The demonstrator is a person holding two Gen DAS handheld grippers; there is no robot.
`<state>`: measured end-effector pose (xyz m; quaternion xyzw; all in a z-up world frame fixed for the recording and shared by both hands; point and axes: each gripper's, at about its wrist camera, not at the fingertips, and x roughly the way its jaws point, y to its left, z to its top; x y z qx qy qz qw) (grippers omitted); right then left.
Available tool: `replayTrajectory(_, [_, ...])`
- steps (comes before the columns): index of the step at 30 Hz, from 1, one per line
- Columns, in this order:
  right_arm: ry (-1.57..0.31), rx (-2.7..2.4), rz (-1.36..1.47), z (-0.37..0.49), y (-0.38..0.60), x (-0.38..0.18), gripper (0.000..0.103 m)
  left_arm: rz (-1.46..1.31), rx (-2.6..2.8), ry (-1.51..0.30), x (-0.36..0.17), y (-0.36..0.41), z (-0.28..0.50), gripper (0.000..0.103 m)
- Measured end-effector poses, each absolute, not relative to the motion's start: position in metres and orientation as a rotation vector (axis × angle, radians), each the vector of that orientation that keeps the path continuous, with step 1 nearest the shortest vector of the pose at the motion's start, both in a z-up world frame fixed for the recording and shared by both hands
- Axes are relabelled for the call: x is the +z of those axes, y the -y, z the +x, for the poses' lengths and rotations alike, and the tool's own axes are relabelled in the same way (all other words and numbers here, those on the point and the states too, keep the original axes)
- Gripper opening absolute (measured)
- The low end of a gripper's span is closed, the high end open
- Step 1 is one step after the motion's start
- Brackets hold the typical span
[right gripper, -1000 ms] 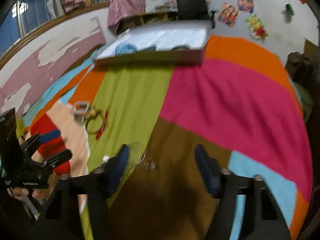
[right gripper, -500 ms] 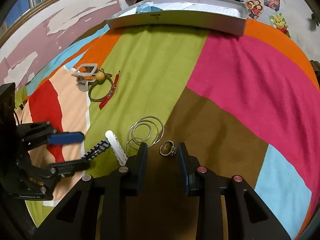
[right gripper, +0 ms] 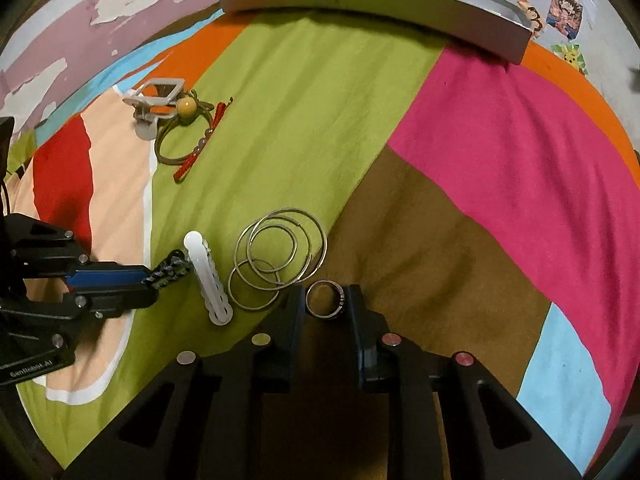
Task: Organize jewelry
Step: 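Grasp the small silver ring with the right tool while the left tool grasps the metal clip, then carry the ring and clip over the tray and open both tools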
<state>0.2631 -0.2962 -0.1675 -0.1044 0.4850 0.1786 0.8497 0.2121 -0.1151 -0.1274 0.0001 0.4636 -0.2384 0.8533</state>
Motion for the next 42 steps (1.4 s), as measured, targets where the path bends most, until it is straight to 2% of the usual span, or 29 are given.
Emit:
replayTrajectory(6, [-1.004, 0.398, -0.199, 0.257, 0.292, -0.155, 0.018, -0.080, -0.489, -0.929, -0.106, 0.105, 0.207, 0.005])
replayTrajectory(17, [-0.765, 0.413, -0.146, 0.236, 0.291, -0.097, 0.018, -0.151, -0.486, -0.846, -0.066, 0.093, 0.204, 0.005])
replayTrajectory(23, [-0.705, 0.391, -0.077, 0.238, 0.307, -0.087, 0.018, -0.152, -0.464, -0.805, -0.048, 0.080, 0.212, 0.005])
replayTrajectory(35, [-0.496, 0.275, 0.075, 0.324, 0.310, -0.044, 0.018, -0.234, -0.280, -0.582, 0.012, 0.061, 0.350, 0.005])
replayTrajectory(42, [-0.457, 0.266, 0.133, 0.392, 0.298, -0.042, 0.018, -0.279, -0.180, -0.619, 0.001, 0.041, 0.435, 0.005])
